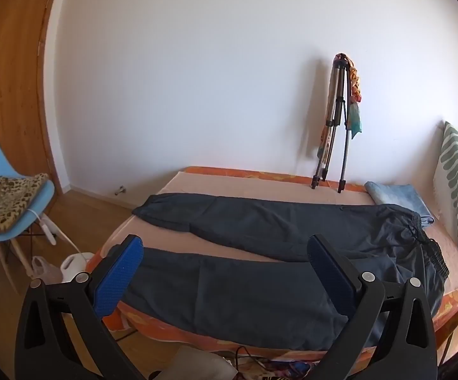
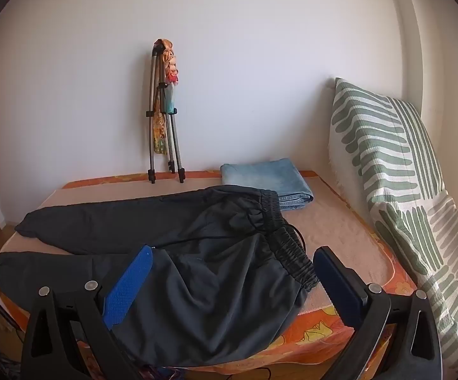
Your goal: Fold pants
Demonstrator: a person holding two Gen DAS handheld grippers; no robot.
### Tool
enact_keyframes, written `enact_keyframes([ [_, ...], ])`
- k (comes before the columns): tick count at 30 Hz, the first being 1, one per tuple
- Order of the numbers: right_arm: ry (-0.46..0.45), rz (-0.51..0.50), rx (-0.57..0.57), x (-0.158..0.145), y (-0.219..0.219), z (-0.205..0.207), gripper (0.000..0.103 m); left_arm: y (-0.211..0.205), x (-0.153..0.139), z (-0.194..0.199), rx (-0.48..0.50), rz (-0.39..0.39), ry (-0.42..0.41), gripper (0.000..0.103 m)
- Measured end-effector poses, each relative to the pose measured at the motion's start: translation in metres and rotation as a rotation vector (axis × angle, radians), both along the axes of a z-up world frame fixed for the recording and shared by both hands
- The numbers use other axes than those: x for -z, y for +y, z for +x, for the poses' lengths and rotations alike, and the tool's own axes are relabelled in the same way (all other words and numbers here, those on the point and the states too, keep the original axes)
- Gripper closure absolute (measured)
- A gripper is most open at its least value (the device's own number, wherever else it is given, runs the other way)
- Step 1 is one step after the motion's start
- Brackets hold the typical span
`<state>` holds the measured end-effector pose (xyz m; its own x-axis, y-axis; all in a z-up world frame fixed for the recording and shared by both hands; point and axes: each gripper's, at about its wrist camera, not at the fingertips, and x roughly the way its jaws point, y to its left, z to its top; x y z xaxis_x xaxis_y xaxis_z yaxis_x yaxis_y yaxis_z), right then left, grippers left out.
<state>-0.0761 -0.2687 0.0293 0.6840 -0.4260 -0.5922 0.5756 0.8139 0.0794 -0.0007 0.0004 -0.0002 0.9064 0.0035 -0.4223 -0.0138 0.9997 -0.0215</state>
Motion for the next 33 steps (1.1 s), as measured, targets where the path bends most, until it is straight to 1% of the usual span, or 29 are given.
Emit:
enact_keyframes([
  [3, 0.002, -0.001, -0.004, -0.0005, 0.0020, -0.0003, 0.000, 0.0001, 0.0007, -0.0016, -0.009, 0.004, -0.002, 0.000],
  [6, 0.006, 0.005, -0.001, -0.0040, -0.0006, -0.0015, 0.000, -0.0088, -0.0026, 0.0021, -0.010, 0.006, 0.007, 0.000],
  [10, 0.009, 0.004, 0.000, -0.0019, 0.0000, -0.0006, 0.000, -0.0068, -0.0036, 0.0052, -0.006, -0.004, 0.023, 0.000],
  [14, 0.020, 0.002, -0.007, -0.0021, 0.0031, 0.0031, 0.000, -0.0035, -0.0004, 0.0021, -0.006, -0.003, 0.016, 0.000],
  [33, 0.022, 0.000, 0.001, -0.0009, -0.0012, 0.0001, 0.000, -0.0051, 0.0002, 0.0044, 0.000, 0.012, 0.009, 0.000],
])
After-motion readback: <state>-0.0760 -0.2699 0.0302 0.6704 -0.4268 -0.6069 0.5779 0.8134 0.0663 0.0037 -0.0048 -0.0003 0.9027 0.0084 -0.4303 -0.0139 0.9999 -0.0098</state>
